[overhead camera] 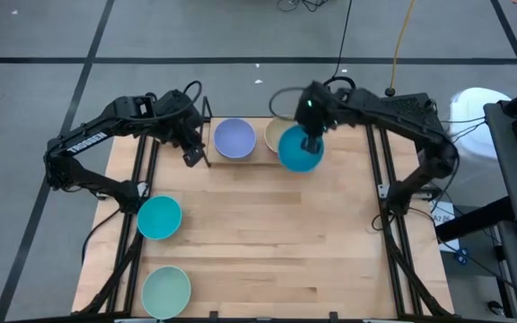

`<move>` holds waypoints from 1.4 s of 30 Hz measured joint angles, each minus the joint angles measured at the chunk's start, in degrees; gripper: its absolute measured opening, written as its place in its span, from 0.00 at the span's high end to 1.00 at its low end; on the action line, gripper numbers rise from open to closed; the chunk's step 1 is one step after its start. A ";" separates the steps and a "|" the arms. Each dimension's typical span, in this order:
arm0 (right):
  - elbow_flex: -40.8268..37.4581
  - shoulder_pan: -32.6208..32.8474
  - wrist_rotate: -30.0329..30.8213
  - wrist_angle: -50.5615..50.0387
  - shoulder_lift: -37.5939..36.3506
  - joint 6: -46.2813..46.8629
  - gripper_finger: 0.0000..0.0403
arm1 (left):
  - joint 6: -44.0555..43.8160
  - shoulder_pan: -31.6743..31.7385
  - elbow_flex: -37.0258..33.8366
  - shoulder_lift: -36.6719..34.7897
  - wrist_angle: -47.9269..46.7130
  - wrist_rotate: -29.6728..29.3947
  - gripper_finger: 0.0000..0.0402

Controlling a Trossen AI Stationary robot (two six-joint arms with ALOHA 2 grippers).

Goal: Place and stack bowls onto a shelf
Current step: Stack the blue bowl on top of the brown bowl on the shelf

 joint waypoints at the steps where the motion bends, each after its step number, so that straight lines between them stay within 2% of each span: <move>1: 1.54 -0.87 -0.03 -0.02 1.28 -1.56 1.00 | -0.51 0.00 0.00 0.02 0.32 0.00 0.72; 7: 7.85 -5.68 -0.36 -0.04 8.95 -8.81 1.00 | -3.28 0.11 0.00 0.00 0.55 -3.28 0.72; 9: 8.94 -7.01 -2.44 -0.07 11.06 -10.73 1.00 | -4.01 0.20 0.00 0.00 0.57 -3.93 0.72; 12: 9.34 -8.57 -6.04 0.44 13.72 -13.34 1.00 | -5.14 0.48 0.00 0.00 0.58 -3.95 0.72; 18: 9.34 -10.31 -6.28 1.26 17.59 -17.27 1.00 | -7.01 0.48 0.00 0.00 0.58 -3.96 0.72; 30: 9.34 -11.56 -6.02 3.42 19.40 -26.15 0.99 | -8.26 0.48 0.00 0.01 0.60 -3.96 0.72; 42: 9.34 -11.03 -5.86 5.98 19.40 -26.70 0.84 | -8.24 0.48 0.00 0.01 0.53 -3.96 0.72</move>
